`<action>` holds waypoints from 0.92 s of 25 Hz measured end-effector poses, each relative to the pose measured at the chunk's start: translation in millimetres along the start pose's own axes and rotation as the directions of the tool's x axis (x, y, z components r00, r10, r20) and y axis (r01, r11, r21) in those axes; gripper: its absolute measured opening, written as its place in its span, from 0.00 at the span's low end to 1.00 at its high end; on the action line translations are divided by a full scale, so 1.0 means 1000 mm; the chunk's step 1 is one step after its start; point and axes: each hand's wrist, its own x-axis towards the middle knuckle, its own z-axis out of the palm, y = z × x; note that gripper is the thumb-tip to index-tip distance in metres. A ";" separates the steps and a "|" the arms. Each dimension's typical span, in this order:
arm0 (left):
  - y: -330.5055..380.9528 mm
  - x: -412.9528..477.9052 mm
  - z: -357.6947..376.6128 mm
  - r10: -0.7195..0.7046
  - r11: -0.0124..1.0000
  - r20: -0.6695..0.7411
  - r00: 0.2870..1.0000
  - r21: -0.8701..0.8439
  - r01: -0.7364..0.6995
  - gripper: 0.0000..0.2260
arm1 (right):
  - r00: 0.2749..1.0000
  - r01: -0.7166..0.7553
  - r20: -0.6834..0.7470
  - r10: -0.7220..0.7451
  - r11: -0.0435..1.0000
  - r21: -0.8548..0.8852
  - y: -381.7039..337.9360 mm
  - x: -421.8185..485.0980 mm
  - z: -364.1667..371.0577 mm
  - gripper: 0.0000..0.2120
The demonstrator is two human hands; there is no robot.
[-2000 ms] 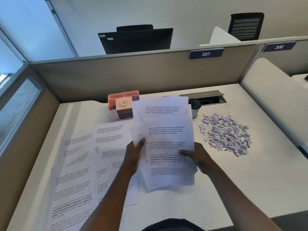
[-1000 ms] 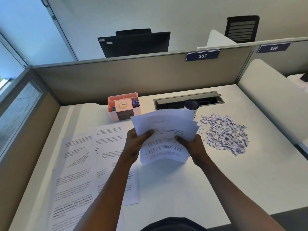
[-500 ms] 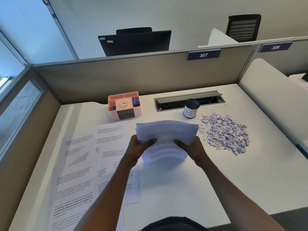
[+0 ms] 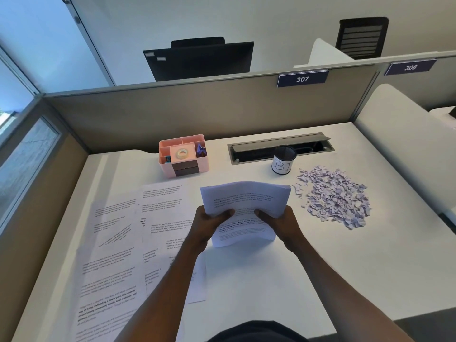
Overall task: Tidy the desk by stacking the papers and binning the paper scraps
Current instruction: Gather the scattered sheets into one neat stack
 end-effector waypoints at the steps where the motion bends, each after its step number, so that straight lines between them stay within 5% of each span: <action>1: -0.003 -0.001 0.000 0.005 1.000 0.005 1.000 0.003 -0.005 0.19 | 1.000 -0.002 -0.003 0.002 1.000 0.013 0.000 0.000 0.001 0.12; 15: -0.036 -0.001 -0.003 -0.040 0.998 -0.104 0.994 0.052 0.046 0.15 | 0.997 -0.038 0.065 0.036 0.999 0.029 0.009 0.011 0.006 0.11; 23: -0.037 -0.023 -0.029 -0.076 0.992 -0.224 0.972 -0.118 0.051 0.15 | 0.950 -0.016 0.309 0.039 0.997 -0.075 0.021 0.008 0.009 0.11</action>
